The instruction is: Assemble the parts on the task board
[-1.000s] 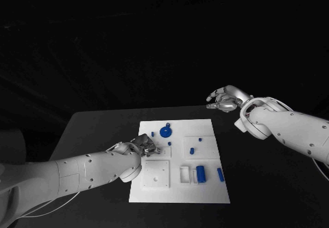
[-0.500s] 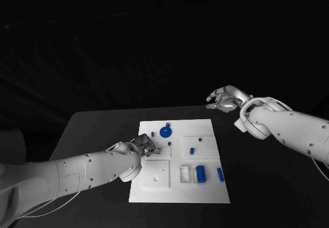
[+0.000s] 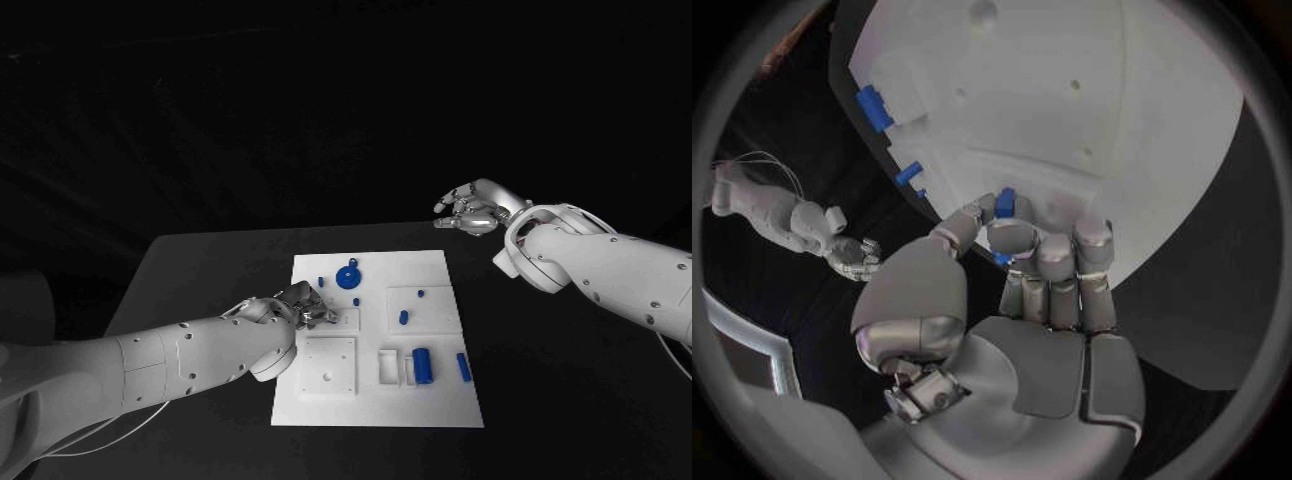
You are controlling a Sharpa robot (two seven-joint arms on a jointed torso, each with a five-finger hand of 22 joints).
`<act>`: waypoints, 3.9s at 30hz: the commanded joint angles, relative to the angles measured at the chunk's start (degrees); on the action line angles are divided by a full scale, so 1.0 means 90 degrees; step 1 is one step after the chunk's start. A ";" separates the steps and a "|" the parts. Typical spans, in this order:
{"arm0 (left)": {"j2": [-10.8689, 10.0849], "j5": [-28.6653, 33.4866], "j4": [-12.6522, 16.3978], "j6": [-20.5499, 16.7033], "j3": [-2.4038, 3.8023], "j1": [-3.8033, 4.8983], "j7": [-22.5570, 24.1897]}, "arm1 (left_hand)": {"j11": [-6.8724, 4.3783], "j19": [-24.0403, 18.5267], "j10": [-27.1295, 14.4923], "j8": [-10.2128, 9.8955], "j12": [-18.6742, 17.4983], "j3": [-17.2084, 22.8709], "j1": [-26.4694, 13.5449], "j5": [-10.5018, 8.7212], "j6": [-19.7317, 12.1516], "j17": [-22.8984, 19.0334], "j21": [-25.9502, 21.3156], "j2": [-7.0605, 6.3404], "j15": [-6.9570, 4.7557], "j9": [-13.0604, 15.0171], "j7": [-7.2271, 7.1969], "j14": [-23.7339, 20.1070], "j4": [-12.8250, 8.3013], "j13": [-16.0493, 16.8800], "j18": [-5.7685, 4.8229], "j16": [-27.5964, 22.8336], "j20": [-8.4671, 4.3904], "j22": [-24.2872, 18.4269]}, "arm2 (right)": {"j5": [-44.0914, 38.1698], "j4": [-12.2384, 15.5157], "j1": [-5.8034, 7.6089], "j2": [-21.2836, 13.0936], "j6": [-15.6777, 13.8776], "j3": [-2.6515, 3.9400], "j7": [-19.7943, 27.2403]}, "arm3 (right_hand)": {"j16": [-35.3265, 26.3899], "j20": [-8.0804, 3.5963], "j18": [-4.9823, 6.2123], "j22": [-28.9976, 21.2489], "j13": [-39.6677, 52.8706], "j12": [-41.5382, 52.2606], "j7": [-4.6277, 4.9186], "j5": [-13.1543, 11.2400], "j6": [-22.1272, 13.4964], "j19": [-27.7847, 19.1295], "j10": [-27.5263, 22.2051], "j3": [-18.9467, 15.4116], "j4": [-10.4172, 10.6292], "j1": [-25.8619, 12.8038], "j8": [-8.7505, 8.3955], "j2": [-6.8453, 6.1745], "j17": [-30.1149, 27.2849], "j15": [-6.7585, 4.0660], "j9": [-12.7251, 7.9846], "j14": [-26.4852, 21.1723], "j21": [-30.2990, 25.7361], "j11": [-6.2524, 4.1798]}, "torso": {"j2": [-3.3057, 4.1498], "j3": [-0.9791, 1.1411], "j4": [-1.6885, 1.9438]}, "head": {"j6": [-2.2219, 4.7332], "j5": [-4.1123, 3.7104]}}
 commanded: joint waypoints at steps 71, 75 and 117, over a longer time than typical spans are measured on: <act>0.0021 0.0313 -0.0077 0.0234 -0.0038 -0.0048 -0.0089 | -0.0049 -0.0069 -0.0146 0.0202 0.0109 -0.0045 0.0170 -0.0701 0.0863 -0.0019 0.0029 -0.0125 -0.0354 -0.0157 -0.0444 0.0256 0.0341 -0.0148 0.0160 0.0042 -0.0655 0.0031 | -0.0009 -0.0022 0.0000 0.0030 0.0126 0.0003 0.0036 | -0.0040 -0.0028 0.0727 0.0116 -0.0016 0.0032 0.0031 0.0070 -0.0001 0.0007 -0.0032 -0.0013 0.0026 -0.0061 -0.0024 -0.0005 0.0013 0.0007 0.0019 0.0051 -0.0035 0.0019 | 0.0000 0.0006 -0.0006 | 0.0026 -0.0039; 0.0004 0.0343 -0.0059 0.0239 -0.0037 -0.0044 -0.0071 | -0.0048 -0.0071 -0.0148 0.0206 0.0109 -0.0047 0.0182 -0.0717 0.0860 -0.0022 0.0029 -0.0052 -0.0352 -0.0164 -0.0443 0.0254 0.0297 -0.0157 0.0157 0.0041 -0.0652 0.0032 | -0.0009 -0.0027 0.0000 0.0029 0.0131 0.0002 0.0034 | -0.0040 -0.0028 0.0727 0.0116 -0.0017 0.0033 0.0031 0.0071 -0.0001 0.0006 -0.0032 -0.0014 0.0026 -0.0062 -0.0024 -0.0004 0.0013 0.0007 0.0019 0.0051 -0.0035 0.0019 | -0.0003 0.0007 -0.0005 | 0.0029 -0.0040; -0.0708 0.4537 0.0472 0.3292 0.0552 0.0221 0.3915 | 0.0202 -0.0577 -0.0702 -0.0010 -0.0466 -0.0366 0.0011 -0.1744 0.0180 -0.0261 -0.0461 0.0464 -0.0111 -0.0125 -0.0187 -0.0308 0.0074 -0.0490 0.0001 -0.0489 -0.0488 -0.0127 | -0.0890 0.1982 -0.0248 -0.0138 0.0263 -0.0266 0.0144 | -0.0064 -0.0006 0.0727 0.0122 -0.0075 0.0071 0.0053 -0.0581 -0.0052 -0.0054 -0.0085 0.0005 -0.0408 0.0302 -0.0059 -0.0025 0.0021 0.0027 0.0057 0.0022 -0.0035 0.0039 | -0.0004 -0.0006 -0.0005 | 0.0574 -0.0075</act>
